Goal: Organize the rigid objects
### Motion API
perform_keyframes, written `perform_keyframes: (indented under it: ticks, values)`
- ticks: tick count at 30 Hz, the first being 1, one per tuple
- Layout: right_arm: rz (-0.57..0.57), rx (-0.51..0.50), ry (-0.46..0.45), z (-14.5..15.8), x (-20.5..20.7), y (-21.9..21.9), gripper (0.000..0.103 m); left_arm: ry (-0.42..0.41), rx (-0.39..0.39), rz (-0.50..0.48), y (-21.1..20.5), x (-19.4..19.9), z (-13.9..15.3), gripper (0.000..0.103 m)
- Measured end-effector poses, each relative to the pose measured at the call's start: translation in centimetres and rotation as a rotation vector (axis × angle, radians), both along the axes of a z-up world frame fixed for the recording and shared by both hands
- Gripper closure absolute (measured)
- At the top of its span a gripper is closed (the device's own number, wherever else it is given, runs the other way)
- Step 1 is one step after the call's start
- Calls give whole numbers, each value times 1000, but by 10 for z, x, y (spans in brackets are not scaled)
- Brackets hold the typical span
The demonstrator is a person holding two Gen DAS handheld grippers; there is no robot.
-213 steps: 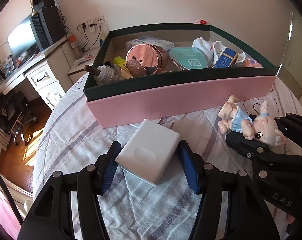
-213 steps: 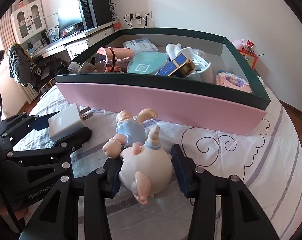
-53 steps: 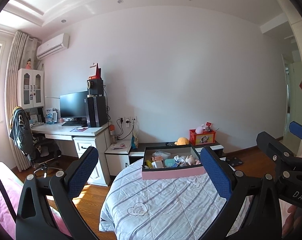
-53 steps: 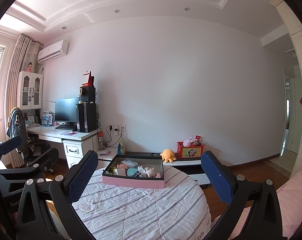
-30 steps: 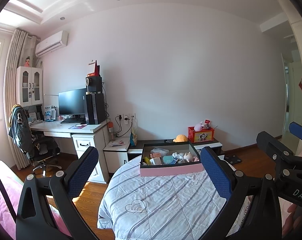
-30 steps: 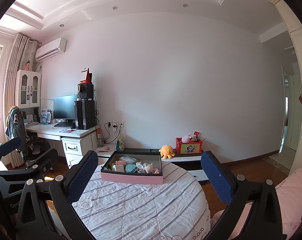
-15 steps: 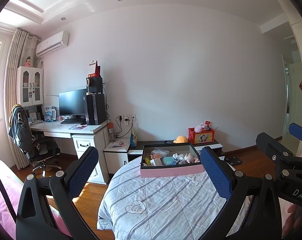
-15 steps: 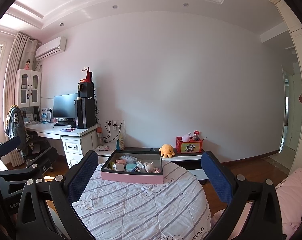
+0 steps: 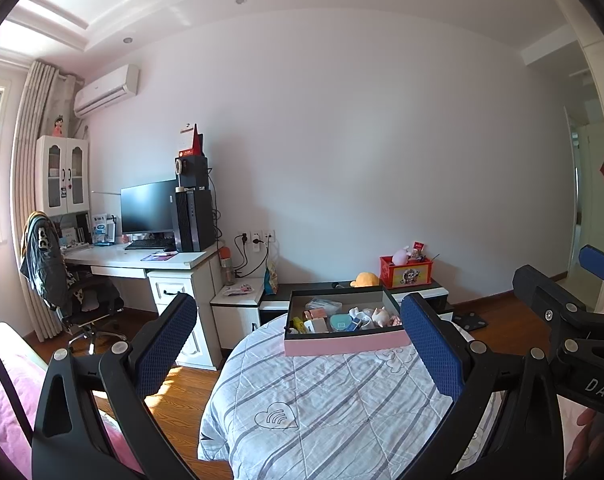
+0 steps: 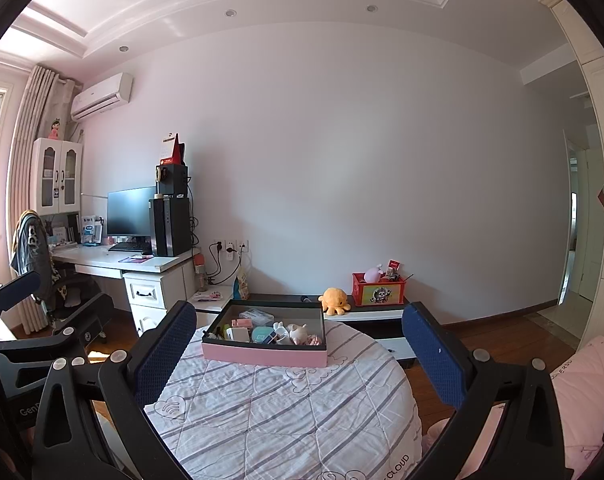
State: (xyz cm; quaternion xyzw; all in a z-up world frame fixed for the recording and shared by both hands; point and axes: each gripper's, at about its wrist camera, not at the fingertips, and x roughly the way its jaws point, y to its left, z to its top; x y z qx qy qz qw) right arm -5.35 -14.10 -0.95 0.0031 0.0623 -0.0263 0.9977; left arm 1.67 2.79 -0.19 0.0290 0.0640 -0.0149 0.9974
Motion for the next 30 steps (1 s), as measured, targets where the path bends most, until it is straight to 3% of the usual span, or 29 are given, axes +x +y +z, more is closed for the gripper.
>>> perform_keyframes:
  ticks: [30]
  values:
    - [3,3,8,1,-1,3,0,-1,3,7,1,-3,2,0]
